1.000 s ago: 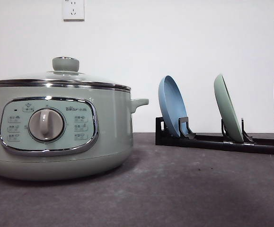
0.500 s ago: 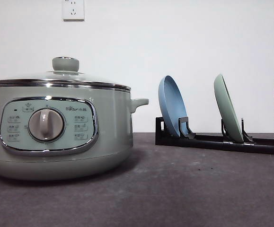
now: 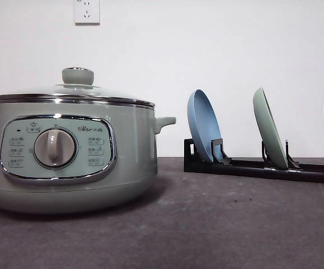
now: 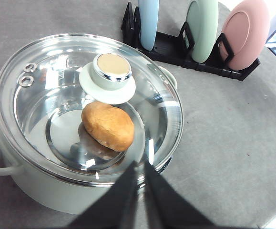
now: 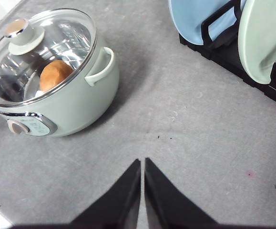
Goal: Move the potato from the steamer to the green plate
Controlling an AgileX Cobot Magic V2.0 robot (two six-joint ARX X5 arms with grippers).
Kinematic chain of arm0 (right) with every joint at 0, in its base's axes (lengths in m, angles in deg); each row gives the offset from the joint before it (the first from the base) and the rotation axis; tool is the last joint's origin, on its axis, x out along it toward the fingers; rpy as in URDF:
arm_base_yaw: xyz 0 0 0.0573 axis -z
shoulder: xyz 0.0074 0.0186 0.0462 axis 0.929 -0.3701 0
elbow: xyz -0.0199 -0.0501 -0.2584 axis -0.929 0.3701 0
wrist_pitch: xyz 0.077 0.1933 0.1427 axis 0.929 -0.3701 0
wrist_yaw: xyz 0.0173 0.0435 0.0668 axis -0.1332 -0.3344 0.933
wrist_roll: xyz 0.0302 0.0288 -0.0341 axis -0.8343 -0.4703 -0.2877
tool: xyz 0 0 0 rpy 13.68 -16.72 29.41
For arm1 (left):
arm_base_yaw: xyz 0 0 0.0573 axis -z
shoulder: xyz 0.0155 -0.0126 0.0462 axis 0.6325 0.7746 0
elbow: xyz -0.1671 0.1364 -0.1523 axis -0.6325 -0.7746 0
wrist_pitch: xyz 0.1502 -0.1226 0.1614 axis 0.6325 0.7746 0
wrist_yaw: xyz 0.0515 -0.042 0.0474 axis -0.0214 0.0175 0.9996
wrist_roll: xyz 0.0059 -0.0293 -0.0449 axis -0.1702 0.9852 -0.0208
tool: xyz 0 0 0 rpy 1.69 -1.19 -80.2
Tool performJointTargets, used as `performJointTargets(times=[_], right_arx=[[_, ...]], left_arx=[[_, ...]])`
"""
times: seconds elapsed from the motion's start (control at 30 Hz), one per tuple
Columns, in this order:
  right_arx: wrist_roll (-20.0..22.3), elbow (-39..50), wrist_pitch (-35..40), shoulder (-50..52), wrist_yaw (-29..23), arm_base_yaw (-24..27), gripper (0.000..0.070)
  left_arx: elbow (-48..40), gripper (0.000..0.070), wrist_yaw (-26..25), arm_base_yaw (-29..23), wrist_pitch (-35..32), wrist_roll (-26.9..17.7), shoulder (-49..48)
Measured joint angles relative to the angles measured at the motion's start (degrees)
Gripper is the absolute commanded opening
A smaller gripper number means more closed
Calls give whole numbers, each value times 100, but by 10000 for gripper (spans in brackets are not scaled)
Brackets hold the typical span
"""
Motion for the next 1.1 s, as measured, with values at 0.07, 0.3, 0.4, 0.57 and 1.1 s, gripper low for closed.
performJointTargets(times=[0.07,0.3,0.4,0.57,1.1], right_arx=[[9,0,2,1,0,-1,311],[-77,0,1,1,0,-1,595],[-80,0,2,1,0,-1,594],[-164,0,73,1,0,-1,594],[-1234,-1204,981,-1580,-229,-1,586]], left_arx=[[1,444,0,0,-16,-1,0],[-1,599,0,0,-29,-4,0],[-1,597,0,0,-29,-3,0],[-1,597,0,0,-29,-3,0],[0,596,1,0,-33,-1,0]])
